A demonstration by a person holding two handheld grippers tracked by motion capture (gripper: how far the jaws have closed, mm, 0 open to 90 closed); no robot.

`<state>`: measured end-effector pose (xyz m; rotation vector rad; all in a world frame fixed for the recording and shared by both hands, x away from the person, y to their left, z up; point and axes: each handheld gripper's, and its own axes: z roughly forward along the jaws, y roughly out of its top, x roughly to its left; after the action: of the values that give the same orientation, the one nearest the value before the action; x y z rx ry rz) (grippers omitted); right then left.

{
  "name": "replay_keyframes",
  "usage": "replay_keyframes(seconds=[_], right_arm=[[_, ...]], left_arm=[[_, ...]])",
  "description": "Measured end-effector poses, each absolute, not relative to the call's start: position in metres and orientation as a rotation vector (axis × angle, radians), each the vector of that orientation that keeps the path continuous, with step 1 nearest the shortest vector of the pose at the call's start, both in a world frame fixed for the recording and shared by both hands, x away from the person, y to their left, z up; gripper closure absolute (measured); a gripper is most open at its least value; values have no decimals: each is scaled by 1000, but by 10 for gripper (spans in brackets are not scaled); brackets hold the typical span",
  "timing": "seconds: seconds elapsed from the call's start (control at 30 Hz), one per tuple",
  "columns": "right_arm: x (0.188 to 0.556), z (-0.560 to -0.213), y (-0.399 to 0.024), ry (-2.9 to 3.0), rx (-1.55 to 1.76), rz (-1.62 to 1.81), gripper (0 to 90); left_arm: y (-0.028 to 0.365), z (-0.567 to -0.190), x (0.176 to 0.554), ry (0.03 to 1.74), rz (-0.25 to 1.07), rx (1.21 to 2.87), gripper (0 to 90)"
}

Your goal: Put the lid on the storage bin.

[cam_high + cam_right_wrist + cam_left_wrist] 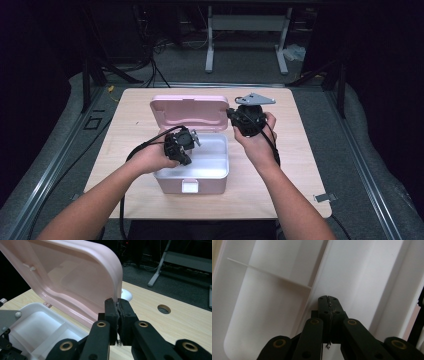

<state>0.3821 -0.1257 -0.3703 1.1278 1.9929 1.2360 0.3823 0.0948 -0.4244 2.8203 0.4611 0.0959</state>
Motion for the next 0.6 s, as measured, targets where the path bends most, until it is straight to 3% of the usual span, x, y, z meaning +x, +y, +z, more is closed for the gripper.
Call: replay_keyframes(seconds=[0.3, 0.6], right_arm=[[376, -371, -127, 2007, 1116, 1234, 867], [376, -371, -128, 2024, 1105, 1252, 865]], left_arm=[[99, -424, 378, 441, 88, 2821, 853], [141, -408, 371, 508, 93, 2698, 811]])
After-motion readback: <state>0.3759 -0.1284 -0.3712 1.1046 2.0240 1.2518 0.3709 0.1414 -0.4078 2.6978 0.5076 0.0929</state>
